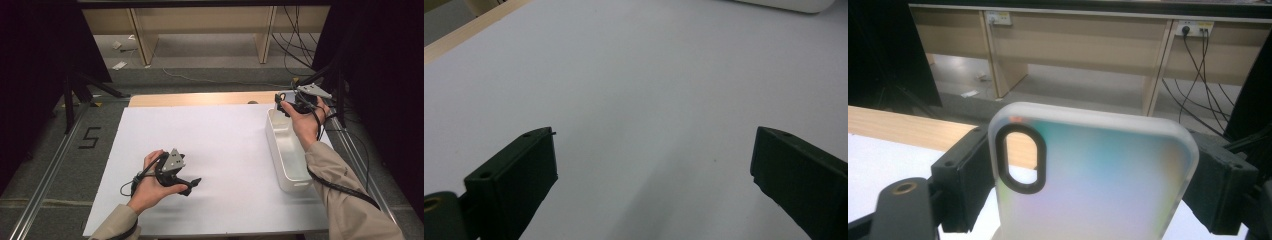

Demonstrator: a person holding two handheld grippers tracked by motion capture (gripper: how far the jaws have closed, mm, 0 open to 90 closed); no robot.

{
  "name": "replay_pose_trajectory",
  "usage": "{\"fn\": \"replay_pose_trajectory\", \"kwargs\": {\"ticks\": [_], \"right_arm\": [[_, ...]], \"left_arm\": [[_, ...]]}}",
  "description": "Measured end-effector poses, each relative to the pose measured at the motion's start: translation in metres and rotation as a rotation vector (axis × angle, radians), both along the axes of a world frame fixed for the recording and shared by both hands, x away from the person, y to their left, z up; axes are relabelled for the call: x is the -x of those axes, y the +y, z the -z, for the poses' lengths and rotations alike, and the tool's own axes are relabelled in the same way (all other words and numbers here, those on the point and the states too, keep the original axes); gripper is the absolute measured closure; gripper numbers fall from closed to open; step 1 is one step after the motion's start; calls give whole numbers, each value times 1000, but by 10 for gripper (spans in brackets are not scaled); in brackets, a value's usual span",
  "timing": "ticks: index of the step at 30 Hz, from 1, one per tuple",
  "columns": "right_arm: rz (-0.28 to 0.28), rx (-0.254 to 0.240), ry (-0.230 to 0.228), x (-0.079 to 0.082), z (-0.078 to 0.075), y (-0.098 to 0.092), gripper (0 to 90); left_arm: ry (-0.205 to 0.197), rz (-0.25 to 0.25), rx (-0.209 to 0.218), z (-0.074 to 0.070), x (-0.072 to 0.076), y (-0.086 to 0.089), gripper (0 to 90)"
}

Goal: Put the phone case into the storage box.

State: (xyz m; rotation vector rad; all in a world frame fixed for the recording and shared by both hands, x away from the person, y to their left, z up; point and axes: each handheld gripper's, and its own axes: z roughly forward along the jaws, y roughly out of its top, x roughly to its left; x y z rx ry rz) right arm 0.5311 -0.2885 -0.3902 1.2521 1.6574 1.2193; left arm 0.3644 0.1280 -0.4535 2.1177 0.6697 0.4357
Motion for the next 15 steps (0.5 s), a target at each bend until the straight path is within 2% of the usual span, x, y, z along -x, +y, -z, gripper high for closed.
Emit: {"fn": "replay_pose_trajectory", "kwargs": {"ticks": [15], "right_arm": [[-3, 13, 15, -4, 5, 2, 182]], "left_arm": [[-1, 0, 2, 0, 0, 0, 40]]}}
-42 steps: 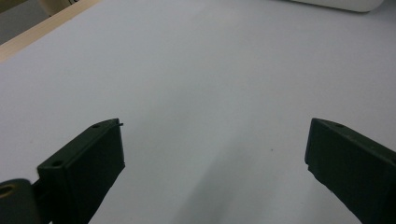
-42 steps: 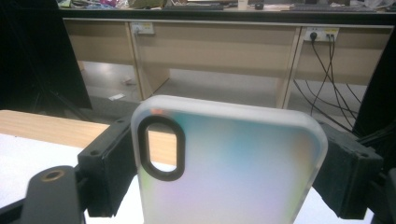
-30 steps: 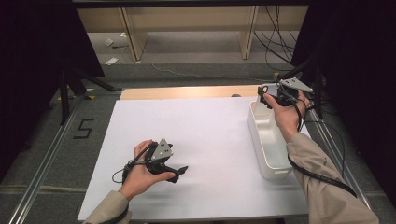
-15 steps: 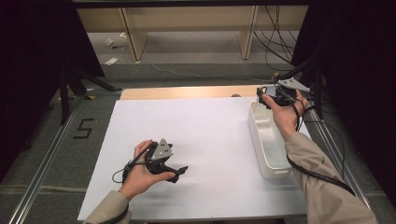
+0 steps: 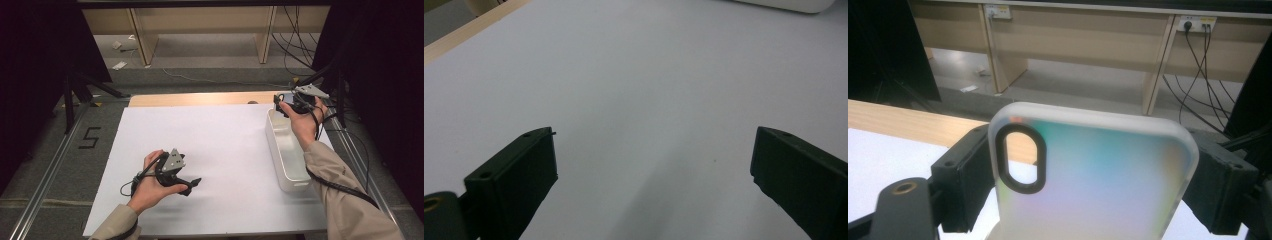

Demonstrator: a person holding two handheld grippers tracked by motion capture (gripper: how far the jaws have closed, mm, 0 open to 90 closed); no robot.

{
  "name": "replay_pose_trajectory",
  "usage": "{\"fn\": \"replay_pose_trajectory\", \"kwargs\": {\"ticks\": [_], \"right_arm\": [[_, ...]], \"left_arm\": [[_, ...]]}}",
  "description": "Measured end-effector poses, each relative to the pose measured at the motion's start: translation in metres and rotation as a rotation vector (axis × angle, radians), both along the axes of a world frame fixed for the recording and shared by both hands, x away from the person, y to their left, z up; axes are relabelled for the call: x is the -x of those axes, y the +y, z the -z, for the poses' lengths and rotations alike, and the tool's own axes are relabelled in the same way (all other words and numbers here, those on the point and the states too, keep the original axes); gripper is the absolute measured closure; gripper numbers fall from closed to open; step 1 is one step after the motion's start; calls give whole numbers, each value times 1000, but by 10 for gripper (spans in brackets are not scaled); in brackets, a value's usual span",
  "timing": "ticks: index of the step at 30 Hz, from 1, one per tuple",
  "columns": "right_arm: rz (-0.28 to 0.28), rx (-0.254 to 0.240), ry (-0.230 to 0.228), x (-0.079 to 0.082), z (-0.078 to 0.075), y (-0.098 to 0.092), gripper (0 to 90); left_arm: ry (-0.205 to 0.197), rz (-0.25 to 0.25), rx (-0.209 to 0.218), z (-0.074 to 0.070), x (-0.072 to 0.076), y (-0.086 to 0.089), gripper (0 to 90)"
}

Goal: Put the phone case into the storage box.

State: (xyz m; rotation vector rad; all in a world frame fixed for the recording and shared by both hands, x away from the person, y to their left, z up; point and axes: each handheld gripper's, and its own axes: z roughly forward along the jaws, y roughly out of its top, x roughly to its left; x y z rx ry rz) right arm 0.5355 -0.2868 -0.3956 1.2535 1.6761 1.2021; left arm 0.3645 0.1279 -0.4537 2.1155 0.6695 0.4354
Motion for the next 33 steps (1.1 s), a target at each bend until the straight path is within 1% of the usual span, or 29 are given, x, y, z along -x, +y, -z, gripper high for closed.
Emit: {"fn": "replay_pose_trajectory", "kwargs": {"ticks": [8, 33], "right_arm": [[-3, 6, 13, -3, 4, 1, 181], [-1, 13, 29, -8, 10, 3, 181]], "left_arm": [[1, 1, -1, 0, 0, 0, 40], [2, 3, -1, 1, 0, 0, 41]]}}
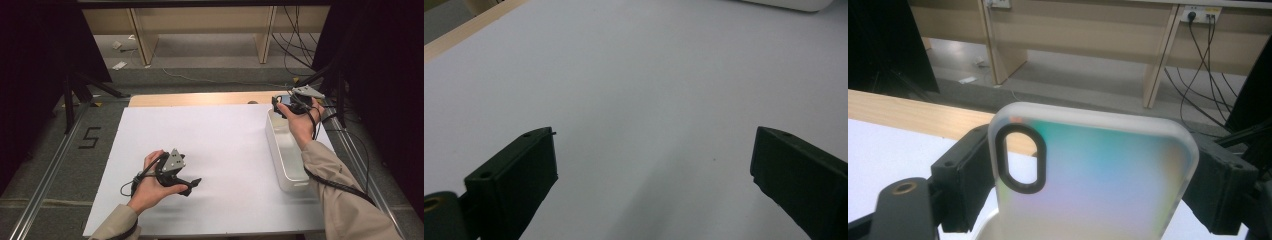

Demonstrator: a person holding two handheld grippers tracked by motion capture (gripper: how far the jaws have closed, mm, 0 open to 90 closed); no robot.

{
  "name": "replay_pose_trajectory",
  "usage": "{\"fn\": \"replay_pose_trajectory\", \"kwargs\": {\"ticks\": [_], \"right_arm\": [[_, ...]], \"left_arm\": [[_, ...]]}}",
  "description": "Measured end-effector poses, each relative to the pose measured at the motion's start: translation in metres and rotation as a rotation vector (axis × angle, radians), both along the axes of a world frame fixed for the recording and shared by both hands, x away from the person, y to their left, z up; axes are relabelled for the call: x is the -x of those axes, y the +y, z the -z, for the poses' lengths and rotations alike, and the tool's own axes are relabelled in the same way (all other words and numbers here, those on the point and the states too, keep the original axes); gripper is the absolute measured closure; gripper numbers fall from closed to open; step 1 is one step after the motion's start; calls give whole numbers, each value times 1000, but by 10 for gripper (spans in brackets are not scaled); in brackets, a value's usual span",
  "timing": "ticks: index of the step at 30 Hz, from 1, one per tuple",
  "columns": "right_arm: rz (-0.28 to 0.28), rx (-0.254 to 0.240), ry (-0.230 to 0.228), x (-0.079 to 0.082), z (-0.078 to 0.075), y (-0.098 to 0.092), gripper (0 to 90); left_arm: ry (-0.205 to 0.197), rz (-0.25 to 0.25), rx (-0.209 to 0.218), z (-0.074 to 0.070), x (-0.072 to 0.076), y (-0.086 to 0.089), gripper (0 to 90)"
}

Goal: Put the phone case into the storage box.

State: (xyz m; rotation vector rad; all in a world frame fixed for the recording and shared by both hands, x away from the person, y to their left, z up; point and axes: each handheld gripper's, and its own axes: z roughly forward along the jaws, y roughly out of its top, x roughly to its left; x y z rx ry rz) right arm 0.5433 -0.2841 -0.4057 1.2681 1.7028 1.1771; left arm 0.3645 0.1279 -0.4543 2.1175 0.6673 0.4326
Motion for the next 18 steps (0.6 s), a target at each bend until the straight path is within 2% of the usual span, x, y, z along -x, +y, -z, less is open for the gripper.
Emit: {"fn": "replay_pose_trajectory", "kwargs": {"ticks": [18], "right_arm": [[-8, 19, 25, -4, 9, 4, 181]], "left_arm": [[1, 3, -1, 0, 0, 0, 42]]}}
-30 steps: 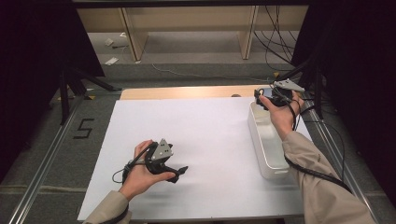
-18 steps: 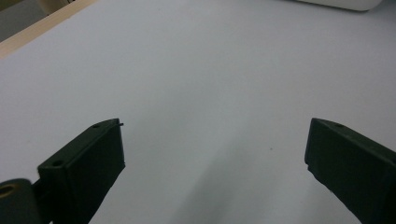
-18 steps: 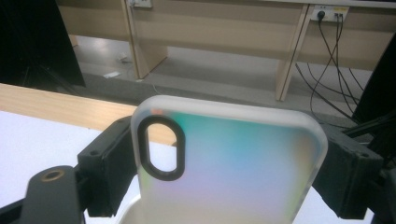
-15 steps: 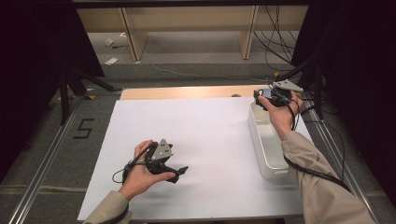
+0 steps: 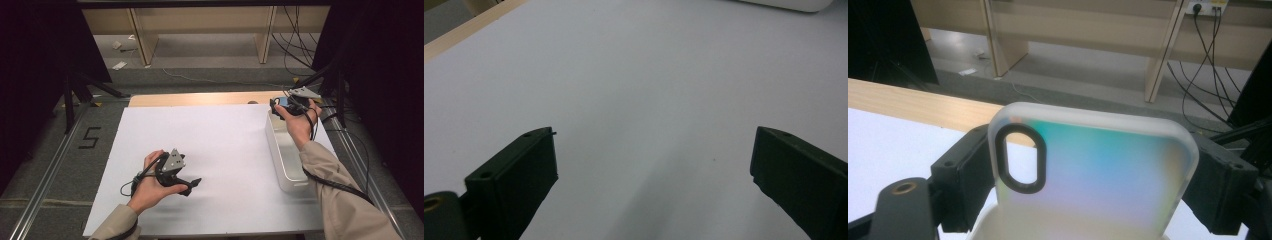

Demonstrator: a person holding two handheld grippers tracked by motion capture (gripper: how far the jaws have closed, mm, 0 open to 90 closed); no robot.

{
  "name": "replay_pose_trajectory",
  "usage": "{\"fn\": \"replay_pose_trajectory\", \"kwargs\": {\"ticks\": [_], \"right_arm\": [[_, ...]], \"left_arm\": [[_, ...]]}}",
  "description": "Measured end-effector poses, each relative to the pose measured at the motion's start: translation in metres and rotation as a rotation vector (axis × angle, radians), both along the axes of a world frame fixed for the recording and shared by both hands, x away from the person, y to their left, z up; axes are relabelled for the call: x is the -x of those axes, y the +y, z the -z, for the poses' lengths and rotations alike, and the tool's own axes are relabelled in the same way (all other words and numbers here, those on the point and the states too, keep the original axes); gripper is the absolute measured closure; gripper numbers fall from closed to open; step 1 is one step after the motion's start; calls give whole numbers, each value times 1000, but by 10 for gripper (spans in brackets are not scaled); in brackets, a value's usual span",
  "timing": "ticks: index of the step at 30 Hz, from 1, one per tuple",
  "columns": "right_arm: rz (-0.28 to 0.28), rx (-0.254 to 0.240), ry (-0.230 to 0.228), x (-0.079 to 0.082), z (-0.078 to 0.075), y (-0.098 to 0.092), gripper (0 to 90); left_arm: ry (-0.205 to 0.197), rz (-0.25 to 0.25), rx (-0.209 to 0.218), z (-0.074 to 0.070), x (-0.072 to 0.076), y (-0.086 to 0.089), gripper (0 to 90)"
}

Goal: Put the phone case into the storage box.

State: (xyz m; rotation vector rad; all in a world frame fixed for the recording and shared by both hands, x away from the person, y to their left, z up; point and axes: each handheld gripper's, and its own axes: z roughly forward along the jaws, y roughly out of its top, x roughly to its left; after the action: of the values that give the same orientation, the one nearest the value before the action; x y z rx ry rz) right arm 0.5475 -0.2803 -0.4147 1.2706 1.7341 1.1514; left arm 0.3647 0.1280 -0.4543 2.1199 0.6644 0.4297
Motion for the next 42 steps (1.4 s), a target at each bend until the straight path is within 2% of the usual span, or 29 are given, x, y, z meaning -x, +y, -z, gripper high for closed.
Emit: {"fn": "replay_pose_trajectory", "kwargs": {"ticks": [16, 28, 36, 42], "right_arm": [[-5, 11, 30, -3, 6, 0, 180], [-14, 21, 24, -7, 10, 2, 172], [-8, 1, 38, -10, 15, 1, 143], [-10, -8, 53, -11, 17, 1, 84]], "left_arm": [[1, 0, -1, 0, 0, 0, 42], [0, -1, 1, 0, 0, 0, 42], [0, -2, 2, 0, 0, 0, 42], [0, -1, 2, 0, 0, 0, 42]]}}
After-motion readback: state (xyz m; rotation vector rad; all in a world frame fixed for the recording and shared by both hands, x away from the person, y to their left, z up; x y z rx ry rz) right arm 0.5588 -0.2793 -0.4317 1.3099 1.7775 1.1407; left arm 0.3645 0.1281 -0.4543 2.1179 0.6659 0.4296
